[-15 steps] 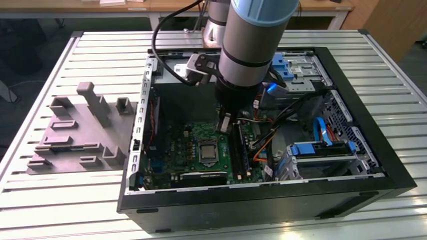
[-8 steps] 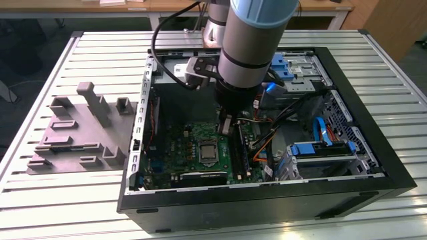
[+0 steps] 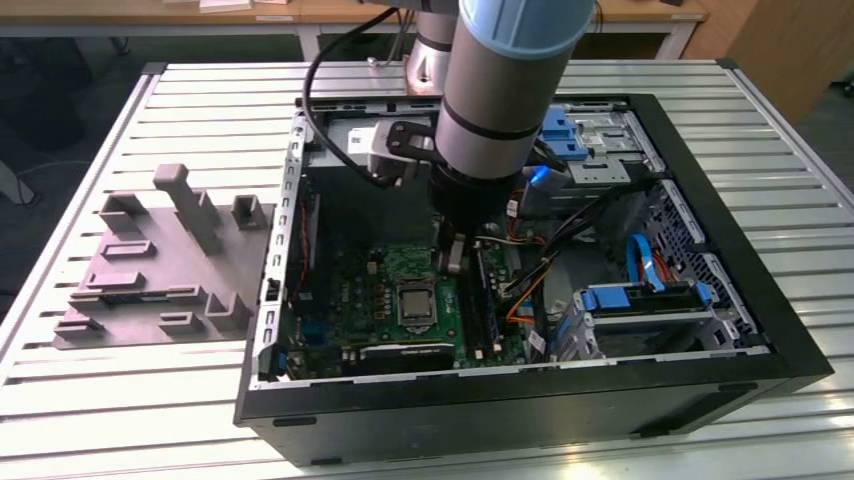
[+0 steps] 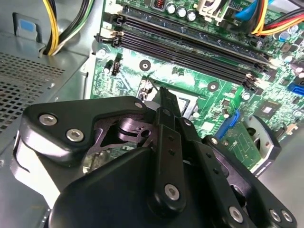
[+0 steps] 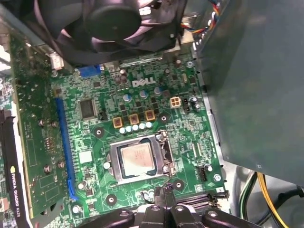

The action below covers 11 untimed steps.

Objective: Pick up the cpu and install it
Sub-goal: 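Install the first cpu locking lever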

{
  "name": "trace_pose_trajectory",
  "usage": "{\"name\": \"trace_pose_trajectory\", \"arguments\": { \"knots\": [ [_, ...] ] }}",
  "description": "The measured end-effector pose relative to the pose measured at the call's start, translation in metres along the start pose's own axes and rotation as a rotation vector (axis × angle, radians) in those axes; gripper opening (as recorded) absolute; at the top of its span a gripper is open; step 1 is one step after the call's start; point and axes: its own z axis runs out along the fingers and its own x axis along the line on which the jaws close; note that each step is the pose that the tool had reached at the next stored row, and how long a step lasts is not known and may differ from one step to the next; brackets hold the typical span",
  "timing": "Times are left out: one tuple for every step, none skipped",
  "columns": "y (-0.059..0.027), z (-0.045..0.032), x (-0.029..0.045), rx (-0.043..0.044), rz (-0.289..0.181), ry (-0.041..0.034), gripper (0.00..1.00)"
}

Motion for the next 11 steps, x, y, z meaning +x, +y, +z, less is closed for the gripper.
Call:
{"name": "trace_pose_trajectory", "arguments": {
  "knots": [
    [0.0000,0.0004,0.0000,0.0000,-0.010,0.0011,0.11],
    [0.0000,0.0004,0.0002,0.0000,-0.019,0.0023,0.11],
    [0.0000,0.0004,0.0003,0.0000,-0.021,0.0025,0.11],
    [0.0000,0.0004,0.0003,0.0000,-0.021,0.0025,0.11],
    [0.0000,0.0004,0.0004,0.0000,-0.021,0.0025,0.11],
    [-0.0001,0.0005,0.0004,0.0000,-0.021,0.0024,0.11],
    [-0.0001,0.0005,0.0005,0.0000,-0.022,0.0025,0.11],
    [-0.0001,0.0005,0.0005,0.0000,-0.022,0.0025,0.11],
    [-0.0002,0.0005,0.0009,0.0000,-0.022,0.0026,0.11],
    [-0.0003,0.0005,0.0015,0.0000,-0.022,0.0026,0.11],
    [-0.0004,0.0005,0.0022,0.0000,-0.023,0.0026,0.11]
  ]
}}
